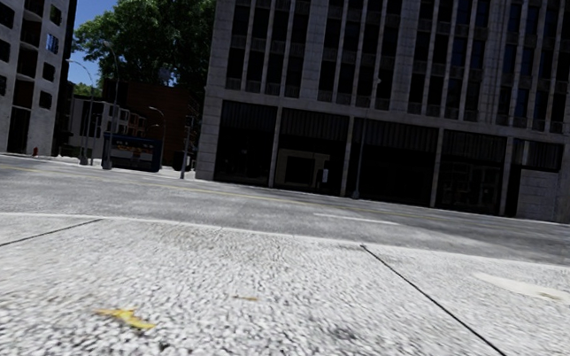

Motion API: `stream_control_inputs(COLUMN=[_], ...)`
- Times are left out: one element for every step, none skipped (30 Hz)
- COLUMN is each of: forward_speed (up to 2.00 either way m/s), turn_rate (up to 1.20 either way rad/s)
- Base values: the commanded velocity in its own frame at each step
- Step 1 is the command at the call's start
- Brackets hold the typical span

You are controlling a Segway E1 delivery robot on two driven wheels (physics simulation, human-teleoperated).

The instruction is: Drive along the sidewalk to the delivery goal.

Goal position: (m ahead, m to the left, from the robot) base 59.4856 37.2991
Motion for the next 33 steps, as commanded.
stream_control_inputs(forward_speed=[2.00, 2.00, 1.76, 1.76, 1.62, 1.51, 1.44, 1.42, 1.41, 1.41, 1.41, 1.41, 1.41, 1.43, 1.43, 1.43, 1.45, 1.46, 1.46, 1.46, 1.46, 1.46, 1.46, 1.46, 1.46, 1.47, 1.47, 1.47, 1.47, 1.47, 1.47, 1.48, 1.48], turn_rate=[-0.41, -0.52, -0.56, -0.56, -0.61, -0.63, -0.64, -0.65, -0.65, -0.65, -0.65, -0.65, -0.65, -0.65, -0.65, -0.65, -0.65, -0.65, -0.65, -0.65, -0.65, -0.65, -0.65, -0.65, -0.65, -0.65, -0.65, -0.65, -0.65, -0.65, -0.65, -0.65, -0.65])
